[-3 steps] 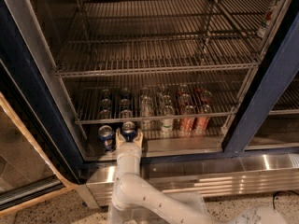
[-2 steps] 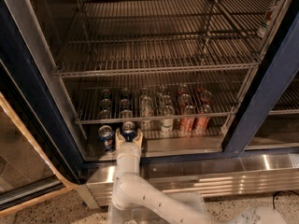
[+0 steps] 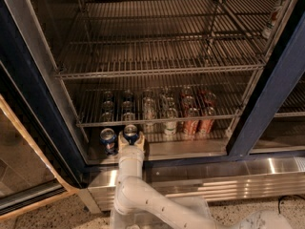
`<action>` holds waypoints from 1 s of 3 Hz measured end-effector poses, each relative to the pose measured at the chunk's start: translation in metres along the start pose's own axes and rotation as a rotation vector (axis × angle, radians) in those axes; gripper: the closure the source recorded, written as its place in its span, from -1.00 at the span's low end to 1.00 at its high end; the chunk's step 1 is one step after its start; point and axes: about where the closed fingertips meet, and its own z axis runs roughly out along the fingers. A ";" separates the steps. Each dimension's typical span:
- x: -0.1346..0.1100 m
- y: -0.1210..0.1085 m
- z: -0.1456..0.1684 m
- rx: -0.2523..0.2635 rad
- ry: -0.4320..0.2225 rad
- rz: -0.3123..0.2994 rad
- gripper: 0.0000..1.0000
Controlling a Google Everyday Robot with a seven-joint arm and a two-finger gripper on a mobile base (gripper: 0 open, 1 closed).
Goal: Pick pepsi can from bottom shelf of fridge
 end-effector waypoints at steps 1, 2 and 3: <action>-0.002 -0.002 -0.001 0.011 0.008 0.004 1.00; -0.011 -0.016 -0.019 0.023 0.021 0.007 1.00; -0.021 -0.025 -0.046 0.015 0.023 0.005 1.00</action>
Offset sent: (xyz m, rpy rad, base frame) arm -0.0466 -0.0344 0.0225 0.0073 0.0392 -0.0199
